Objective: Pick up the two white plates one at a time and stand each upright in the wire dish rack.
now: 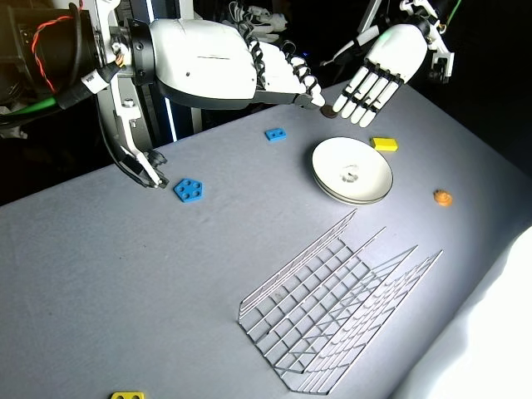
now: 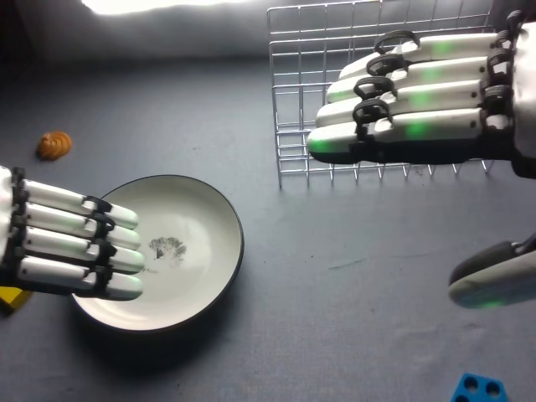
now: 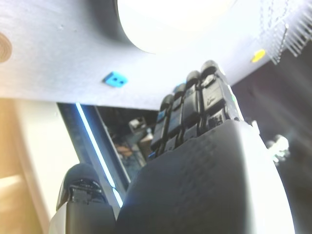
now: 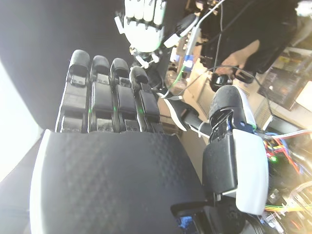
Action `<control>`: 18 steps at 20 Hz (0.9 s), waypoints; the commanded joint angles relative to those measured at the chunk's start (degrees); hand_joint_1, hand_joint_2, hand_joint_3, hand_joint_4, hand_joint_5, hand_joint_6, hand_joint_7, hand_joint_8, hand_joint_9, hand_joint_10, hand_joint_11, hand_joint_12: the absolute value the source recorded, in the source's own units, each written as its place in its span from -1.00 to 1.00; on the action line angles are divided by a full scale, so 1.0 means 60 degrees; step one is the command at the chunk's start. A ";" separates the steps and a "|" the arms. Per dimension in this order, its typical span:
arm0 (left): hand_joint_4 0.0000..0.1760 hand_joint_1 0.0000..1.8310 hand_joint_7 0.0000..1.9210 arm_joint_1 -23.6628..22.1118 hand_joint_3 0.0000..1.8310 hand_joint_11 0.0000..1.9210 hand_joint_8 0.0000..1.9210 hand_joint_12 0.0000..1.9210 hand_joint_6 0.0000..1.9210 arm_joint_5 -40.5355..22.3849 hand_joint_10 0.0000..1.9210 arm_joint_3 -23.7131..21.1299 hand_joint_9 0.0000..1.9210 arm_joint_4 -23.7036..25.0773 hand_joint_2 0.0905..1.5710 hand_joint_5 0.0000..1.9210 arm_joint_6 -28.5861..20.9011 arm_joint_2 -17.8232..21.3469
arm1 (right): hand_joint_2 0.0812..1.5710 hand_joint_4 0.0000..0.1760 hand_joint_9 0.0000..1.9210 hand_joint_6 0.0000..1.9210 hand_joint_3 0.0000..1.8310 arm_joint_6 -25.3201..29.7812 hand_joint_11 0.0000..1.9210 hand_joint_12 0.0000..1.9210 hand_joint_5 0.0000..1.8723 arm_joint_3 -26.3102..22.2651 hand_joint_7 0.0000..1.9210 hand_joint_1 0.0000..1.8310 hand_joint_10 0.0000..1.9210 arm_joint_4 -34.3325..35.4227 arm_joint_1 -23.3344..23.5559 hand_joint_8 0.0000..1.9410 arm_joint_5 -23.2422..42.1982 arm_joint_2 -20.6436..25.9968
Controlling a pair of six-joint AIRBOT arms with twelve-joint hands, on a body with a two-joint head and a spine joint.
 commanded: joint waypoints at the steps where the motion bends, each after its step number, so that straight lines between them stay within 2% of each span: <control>1: -1.00 -1.00 -1.00 0.0015 -1.00 -1.00 -1.00 -1.00 -1.00 -0.0173 -1.00 0.0059 -1.00 -0.0655 0.26 -1.00 0.0099 -0.0036 | 0.44 -1.00 -0.89 -1.00 -1.00 0.0009 -1.00 -0.66 -0.90 -0.0016 -0.89 -0.82 -1.00 0.0616 0.0150 -1.00 0.0513 -0.0004; 3: -1.00 -1.00 -1.00 0.0301 -1.00 -1.00 -1.00 -1.00 -1.00 0.0104 -1.00 0.0159 -1.00 -0.0660 0.25 -1.00 0.0333 -0.0242 | 0.44 -1.00 -0.87 -0.99 -1.00 -0.0183 -1.00 -0.63 -0.88 -0.0014 -0.86 -0.83 -0.99 0.0621 0.0179 -0.99 0.0222 -0.0169; 5: -1.00 -1.00 -1.00 0.0583 -1.00 -1.00 -1.00 -1.00 -1.00 0.0348 -1.00 0.0324 -1.00 -0.0663 0.22 -1.00 0.0418 -0.0433 | 0.44 -1.00 -0.89 -1.00 -1.00 -0.0515 -1.00 -0.73 -0.87 -0.0013 -0.86 -0.88 -1.00 0.0837 0.0171 -1.00 -0.0284 -0.0390; 7: -1.00 -1.00 -1.00 0.0785 -1.00 -1.00 -1.00 -1.00 -1.00 0.0602 -1.00 0.0576 -1.00 -0.0664 0.22 -1.00 0.0418 -0.0683 | 0.45 -1.00 -0.95 -1.00 -1.00 -0.1754 -1.00 -0.92 -0.92 -0.0007 -0.93 -0.97 -1.00 0.2039 -0.0064 -1.00 -0.0448 -0.0656; 9: -1.00 -1.00 -1.00 0.0826 -1.00 -1.00 -1.00 -1.00 -1.00 0.0766 -1.00 0.0743 -1.00 -0.0663 0.21 -1.00 0.0416 -0.0846 | 0.46 -1.00 -0.98 -1.00 -1.00 -0.2601 -1.00 -0.99 -0.95 -0.0005 -0.96 -0.97 -1.00 0.2740 -0.0268 -1.00 -0.0448 -0.0848; 11: -1.00 -1.00 -1.00 0.0852 -1.00 -1.00 -1.00 -1.00 -1.00 0.0868 -1.00 0.0974 -1.00 -0.0660 0.23 -1.00 0.0415 -0.1040 | 0.43 -1.00 -0.99 -1.00 -1.00 -0.3361 -1.00 -1.00 -0.95 0.0056 -0.96 -1.00 -1.00 0.3376 -0.0509 -1.00 -0.0433 -0.1160; 16: -1.00 -1.00 -1.00 0.1074 -1.00 -1.00 -1.00 -1.00 -1.00 0.1002 -1.00 0.1523 -1.00 -0.0655 0.21 -1.00 0.0415 -0.1373 | 0.36 -1.00 -0.98 -0.99 -1.00 -0.3697 -1.00 -1.00 -0.94 0.0647 -0.96 -1.00 -1.00 0.3859 -0.1110 -1.00 0.0086 -0.2040; 18: -1.00 -1.00 -1.00 0.1134 -1.00 -1.00 -1.00 -1.00 -1.00 0.1018 -1.00 0.1720 -1.00 -0.0654 0.21 -1.00 0.0416 -0.1480 | 0.36 -1.00 -1.00 -1.00 -1.00 -0.4501 -1.00 -1.00 -0.96 0.0683 -0.98 -1.00 -1.00 0.4489 -0.1318 -1.00 0.0423 -0.2246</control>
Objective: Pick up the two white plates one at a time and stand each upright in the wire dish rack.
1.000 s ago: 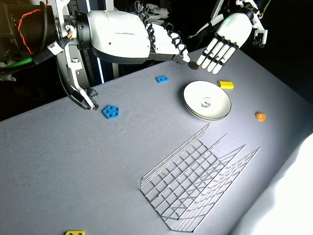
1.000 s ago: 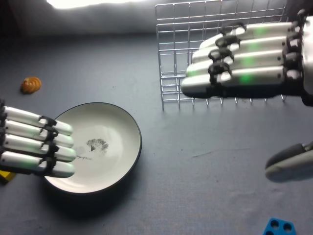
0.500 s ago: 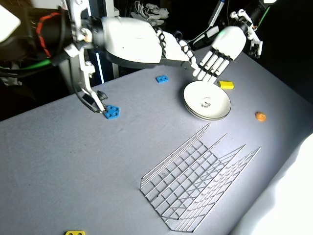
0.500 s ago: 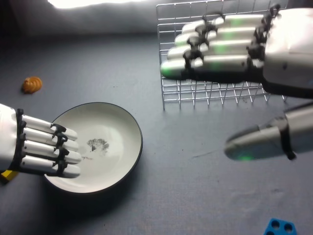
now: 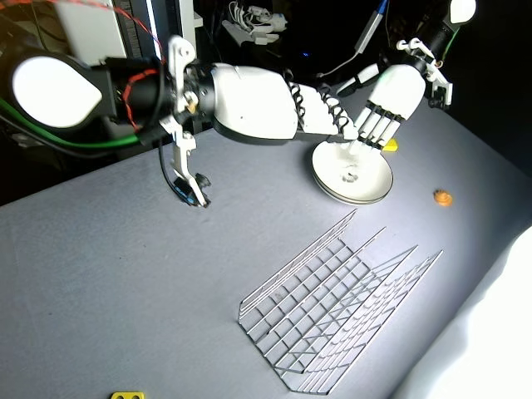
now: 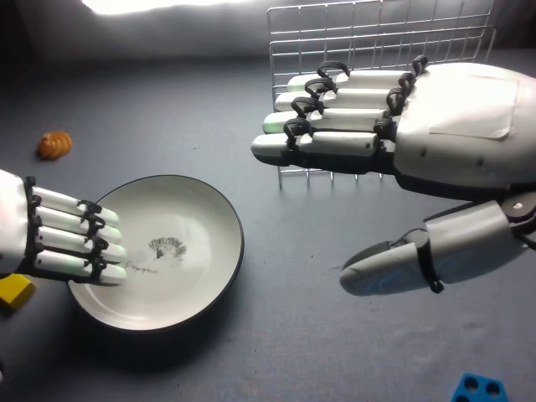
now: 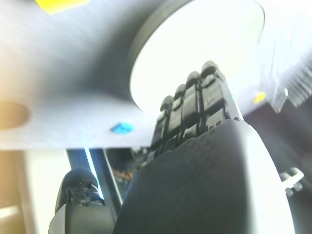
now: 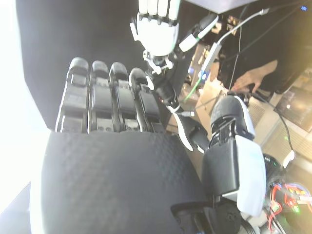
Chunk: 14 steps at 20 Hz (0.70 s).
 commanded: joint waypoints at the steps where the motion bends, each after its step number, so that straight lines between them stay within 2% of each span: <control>1: -1.00 -1.00 -1.00 0.0032 -1.00 -1.00 -1.00 -1.00 -1.00 -0.0307 -1.00 0.0073 -1.00 -0.0563 0.20 -1.00 -0.0003 -0.0052 | 0.36 -1.00 -1.00 -1.00 -1.00 -0.0174 -1.00 -1.00 -0.97 -0.0023 -0.99 -1.00 -1.00 0.0411 0.0063 -1.00 0.1377 -0.0058; 5: -1.00 -1.00 -1.00 0.0203 -1.00 -1.00 -1.00 -1.00 -1.00 -0.0193 -1.00 0.0327 -1.00 -0.0564 0.20 -1.00 0.0001 -0.0237 | 0.34 -1.00 -1.00 -1.00 -1.00 -0.0448 -1.00 -1.00 -0.99 0.0081 -1.00 -1.00 -1.00 0.0415 0.0031 -1.00 0.1348 -0.0412; 13: -1.00 -1.00 -1.00 0.0330 -1.00 -1.00 -1.00 -1.00 -1.00 -0.0076 -1.00 0.0642 -1.00 -0.0562 0.21 -1.00 0.0085 -0.0460 | 0.33 -1.00 -1.00 -1.00 -1.00 -0.0813 -1.00 -1.00 -1.00 0.0152 -1.00 -1.00 -1.00 0.0878 -0.0062 -1.00 0.1371 -0.0573; 14: -1.00 -1.00 -1.00 0.0350 -1.00 -1.00 -1.00 -1.00 -1.00 -0.0071 -1.00 0.0784 -1.00 -0.0564 0.21 -1.00 0.0134 -0.0508 | 0.35 -1.00 -1.00 -1.00 -1.00 -0.1083 -1.00 -1.00 -0.99 0.0153 -1.00 -1.00 -1.00 0.0934 -0.0231 -1.00 0.1473 -0.0575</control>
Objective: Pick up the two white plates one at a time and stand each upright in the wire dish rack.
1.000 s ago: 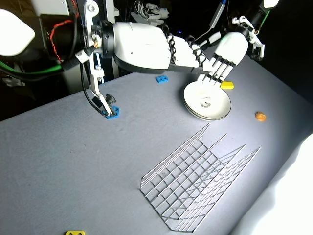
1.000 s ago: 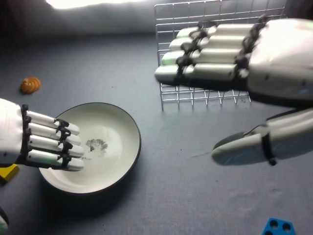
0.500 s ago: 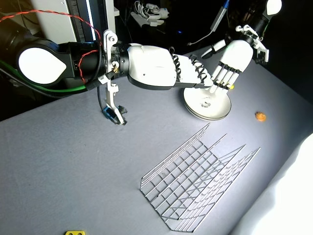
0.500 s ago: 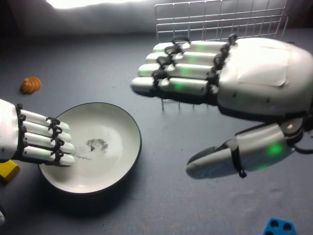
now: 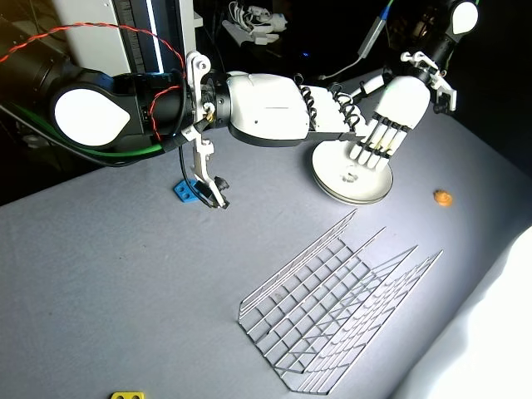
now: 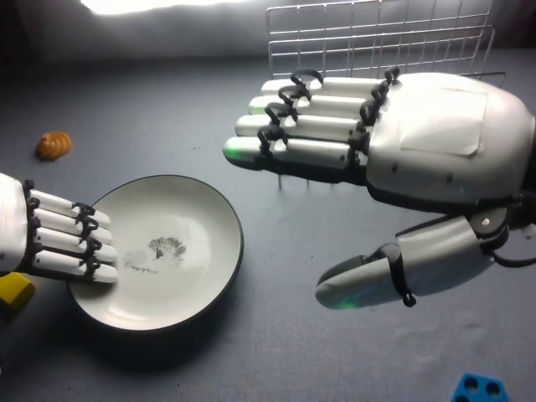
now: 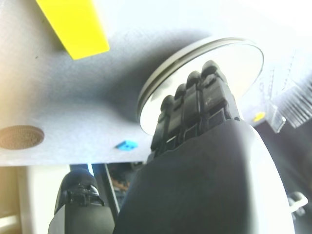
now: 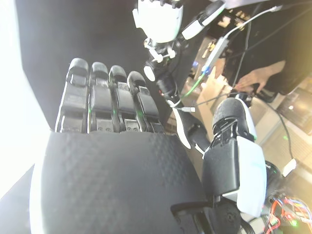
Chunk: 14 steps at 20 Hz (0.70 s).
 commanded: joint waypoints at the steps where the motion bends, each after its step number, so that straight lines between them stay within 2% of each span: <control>1: -1.00 -1.00 -1.00 -0.0025 -1.00 -1.00 -1.00 -1.00 -1.00 -0.0258 -1.00 0.0060 -1.00 -0.0516 0.21 -1.00 0.0028 0.0026 | 0.35 -1.00 -1.00 -1.00 -1.00 -0.0203 -1.00 -1.00 -0.99 -0.0022 -1.00 -1.00 -1.00 0.0380 -0.0010 -1.00 0.1223 0.0001; 3: -1.00 -1.00 -1.00 -0.0008 -0.99 -1.00 -1.00 -1.00 -1.00 -0.0258 -1.00 0.0087 -1.00 -0.0515 0.26 -1.00 0.0034 0.0014 | 0.36 -1.00 -1.00 -1.00 -1.00 -0.0609 -1.00 -1.00 -1.00 -0.0015 -1.00 -1.00 -1.00 0.0666 -0.0180 -1.00 0.1398 0.0001; 5: -1.00 -1.00 -1.00 0.0072 -0.98 -1.00 -1.00 -1.00 -1.00 -0.0244 -1.00 0.0100 -1.00 -0.0515 0.28 -1.00 0.0037 -0.0017 | 0.35 -1.00 -1.00 -1.00 -1.00 -0.0616 -1.00 -1.00 -1.00 0.0042 -1.00 -1.00 -1.00 0.0710 -0.0239 -1.00 0.1409 -0.0002; 14: -1.00 -1.00 -1.00 0.0377 -1.00 -1.00 -1.00 -1.00 -1.00 -0.0111 -1.00 -0.0103 -1.00 -0.0515 0.24 -1.00 0.0089 -0.0132 | 0.37 -1.00 -1.00 -1.00 -0.99 -0.1080 -1.00 -1.00 -1.00 0.0128 -1.00 -1.00 -1.00 0.0710 -0.0302 -1.00 0.1417 -0.0082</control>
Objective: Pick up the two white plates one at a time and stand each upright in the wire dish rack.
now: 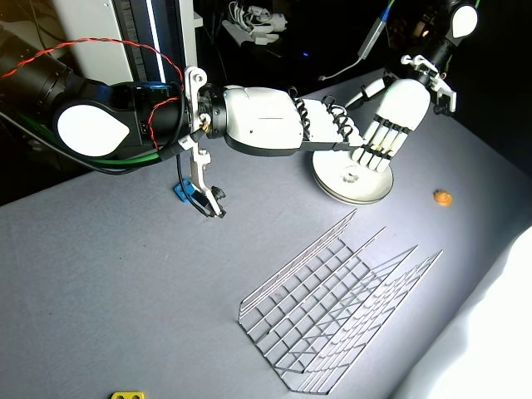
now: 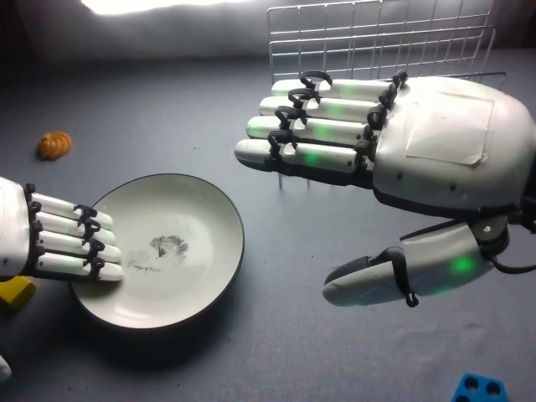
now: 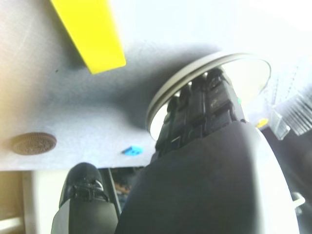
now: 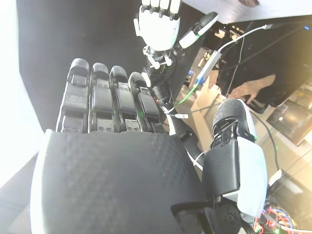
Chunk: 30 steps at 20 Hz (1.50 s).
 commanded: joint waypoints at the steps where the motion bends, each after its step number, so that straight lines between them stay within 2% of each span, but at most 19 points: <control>1: -1.00 -1.00 -1.00 0.0023 -1.00 -1.00 -1.00 -1.00 -1.00 -0.0091 -1.00 -0.0081 -1.00 -0.0260 0.23 -1.00 -0.0009 -0.0082 | 0.36 -1.00 -1.00 -1.00 -1.00 -0.0045 -1.00 -1.00 -1.00 -0.0011 -1.00 -1.00 -1.00 0.0262 0.0053 -1.00 0.1130 -0.0013; 11: -1.00 -1.00 -1.00 -0.0134 -1.00 -1.00 -1.00 -1.00 -1.00 0.0234 -1.00 -0.0899 -1.00 -0.0442 0.25 -1.00 0.0294 -0.0636 | 0.39 -1.00 -1.00 -1.00 -0.99 -0.0827 -1.00 -1.00 -1.00 -0.0004 -1.00 -1.00 -1.00 0.0261 0.0029 -1.00 0.1012 -0.0090; 13: -1.00 -1.00 -1.00 -0.0240 -1.00 -1.00 -1.00 -1.00 -1.00 0.0269 -1.00 -0.0848 -1.00 -0.0441 0.25 -1.00 0.0312 -0.0819 | 0.38 -1.00 -1.00 -1.00 -1.00 -0.1030 -1.00 -1.00 -0.99 -0.0003 -1.00 -0.90 -1.00 0.0261 0.0025 -1.00 0.0942 -0.0129; 14: -1.00 -1.00 -1.00 -0.0275 -0.99 -1.00 -1.00 -1.00 -1.00 0.0285 -1.00 -0.0830 -1.00 -0.0441 0.26 -1.00 0.0312 -0.0867 | 0.38 -1.00 -1.00 -1.00 -1.00 -0.1134 -1.00 -1.00 -1.00 0.0002 -1.00 -0.60 -1.00 0.0260 0.0025 -1.00 0.0872 -0.0162; 15: -1.00 -1.00 -1.00 -0.0326 -1.00 -1.00 -1.00 -1.00 -1.00 0.0297 -1.00 -0.0812 -1.00 -0.0439 0.25 -1.00 0.0312 -0.0918 | 0.35 -1.00 -1.00 -1.00 -1.00 -0.1298 -1.00 -1.00 -1.00 0.0003 -1.00 -0.16 -1.00 0.0260 0.0032 -1.00 0.0798 -0.0207; 16: -1.00 -1.00 -1.00 -0.0370 -1.00 -1.00 -1.00 -1.00 -1.00 0.0299 -1.00 -0.0798 -1.00 -0.0435 0.25 -1.00 0.0312 -0.0955 | 0.30 -1.00 -1.00 -1.00 -1.00 -0.1485 -1.00 -1.00 -1.00 0.0013 -1.00 0.05 -1.00 0.0259 0.0050 -1.00 0.0780 -0.0266; 17: -1.00 -1.00 -1.00 -0.0382 -1.00 -1.00 -1.00 -1.00 -1.00 0.0299 -1.00 -0.0785 -1.00 -0.0435 0.25 -1.00 0.0312 -0.0968 | 0.25 -1.00 -1.00 -1.00 -1.00 -0.1693 -1.00 -1.00 -1.00 0.0061 -1.00 0.22 -1.00 0.0253 0.0077 -1.00 0.0713 -0.0385; 20: -1.00 -1.00 -1.00 -0.0367 -1.00 -1.00 -1.00 -1.00 -1.00 0.0299 -1.00 -0.0753 -1.00 -0.0433 0.25 -1.00 0.0312 -0.0967 | 0.27 -1.00 -1.00 -1.00 -1.00 -0.1736 -0.96 -0.96 -0.95 0.0505 -1.00 0.40 -1.00 0.0212 0.0296 -1.00 -0.0037 -0.0917; 22: -1.00 -1.00 -1.00 -0.0353 -1.00 -1.00 -1.00 -1.00 -1.00 0.0299 -1.00 -0.0749 -1.00 -0.0432 0.25 -1.00 0.0312 -0.0967 | 0.30 -1.00 -1.00 -1.00 -0.99 -0.1746 -0.98 -0.96 -0.98 0.0789 -1.00 0.33 -1.00 0.0212 0.0383 -1.00 -0.0535 -0.1246; 24: -1.00 -1.00 -1.00 -0.0353 -0.99 -1.00 -1.00 -1.00 -1.00 0.0299 -1.00 -0.0729 -1.00 -0.0432 0.26 -1.00 0.0312 -0.0974 | 0.30 -1.00 -1.00 -1.00 -0.99 -0.1820 -0.98 -0.96 -0.98 0.1016 -1.00 0.35 -1.00 0.0212 0.0433 -1.00 -0.0987 -0.1538; 30: -1.00 -1.00 -1.00 -0.0364 -1.00 -1.00 -1.00 -1.00 -1.00 0.0297 -1.00 -0.0574 -1.00 -0.0432 0.25 -1.00 0.0311 -0.1023 | 0.37 -1.00 -1.00 -1.00 -1.00 -0.1949 -1.00 -0.88 -0.94 0.1538 -1.00 0.32 -1.00 0.0213 0.0590 -1.00 -0.1334 -0.2307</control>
